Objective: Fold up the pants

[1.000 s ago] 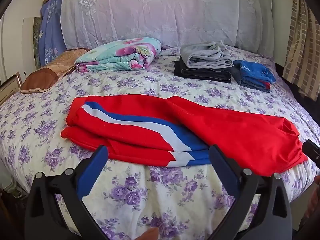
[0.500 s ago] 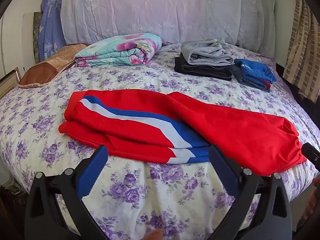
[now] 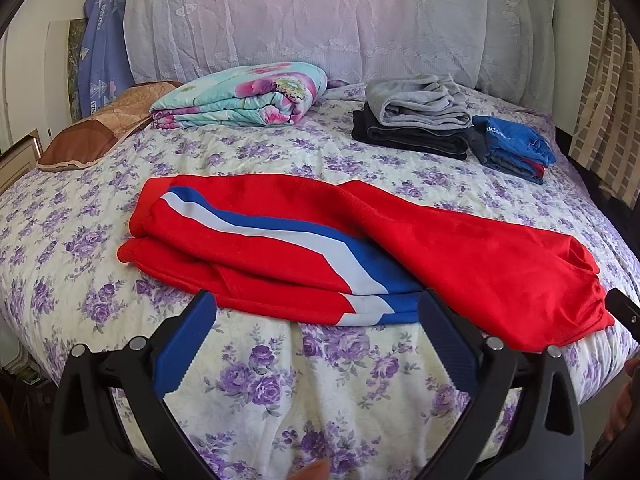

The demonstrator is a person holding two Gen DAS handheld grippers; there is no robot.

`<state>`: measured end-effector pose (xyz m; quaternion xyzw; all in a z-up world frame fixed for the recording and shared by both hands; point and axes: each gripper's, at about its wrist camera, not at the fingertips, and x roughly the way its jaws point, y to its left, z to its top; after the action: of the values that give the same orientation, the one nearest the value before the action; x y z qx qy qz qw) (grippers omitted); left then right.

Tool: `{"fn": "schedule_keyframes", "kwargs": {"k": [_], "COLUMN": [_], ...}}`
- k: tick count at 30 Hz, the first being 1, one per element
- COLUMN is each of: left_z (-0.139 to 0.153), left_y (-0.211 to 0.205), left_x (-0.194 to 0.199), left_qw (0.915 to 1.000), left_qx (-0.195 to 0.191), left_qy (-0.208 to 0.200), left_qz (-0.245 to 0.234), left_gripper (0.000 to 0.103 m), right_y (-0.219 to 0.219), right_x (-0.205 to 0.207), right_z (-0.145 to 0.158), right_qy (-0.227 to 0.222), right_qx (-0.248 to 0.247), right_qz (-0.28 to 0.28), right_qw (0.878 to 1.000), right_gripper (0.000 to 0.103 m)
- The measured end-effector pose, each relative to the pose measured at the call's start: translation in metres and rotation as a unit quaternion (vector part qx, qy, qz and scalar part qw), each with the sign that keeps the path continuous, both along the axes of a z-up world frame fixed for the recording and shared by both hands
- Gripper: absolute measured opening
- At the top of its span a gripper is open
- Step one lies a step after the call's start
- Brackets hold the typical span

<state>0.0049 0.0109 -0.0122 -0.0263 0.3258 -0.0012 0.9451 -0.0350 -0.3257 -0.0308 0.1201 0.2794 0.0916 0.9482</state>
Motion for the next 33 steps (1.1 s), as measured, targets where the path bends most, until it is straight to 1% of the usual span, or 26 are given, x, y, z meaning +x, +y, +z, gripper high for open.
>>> {"fn": "schedule_keyframes", "kwargs": {"k": [20, 25, 29, 33], "left_z": [-0.0036, -0.0025, -0.0017, -0.0019], "left_y": [0.0042, 0.0032, 0.0034, 0.0005], "left_x": [0.0006, 0.0003, 0.0013, 0.0034], "left_qw": [0.9999, 1.0, 0.9999, 0.9999], "left_qx": [-0.007, -0.007, -0.01, -0.008], "left_qy": [0.008, 0.005, 0.01, 0.014], "left_qz": [0.004, 0.003, 0.003, 0.002], "left_gripper": [0.098, 0.098, 0.098, 0.098], "right_y": [-0.0025, -0.0041, -0.004, -0.0057], "right_x": [-0.0013, -0.0027, -0.0018, -0.0028], "right_z": [-0.003, -0.0002, 0.0004, 0.0026], "right_qy": [0.002, -0.004, 0.004, -0.002], "right_qx": [0.006, 0.005, 0.003, 0.005], "right_qz": [-0.002, -0.004, -0.003, -0.003], "right_qw": [1.0, 1.0, 1.0, 1.0], "right_gripper": [0.099, 0.099, 0.099, 0.099]}}
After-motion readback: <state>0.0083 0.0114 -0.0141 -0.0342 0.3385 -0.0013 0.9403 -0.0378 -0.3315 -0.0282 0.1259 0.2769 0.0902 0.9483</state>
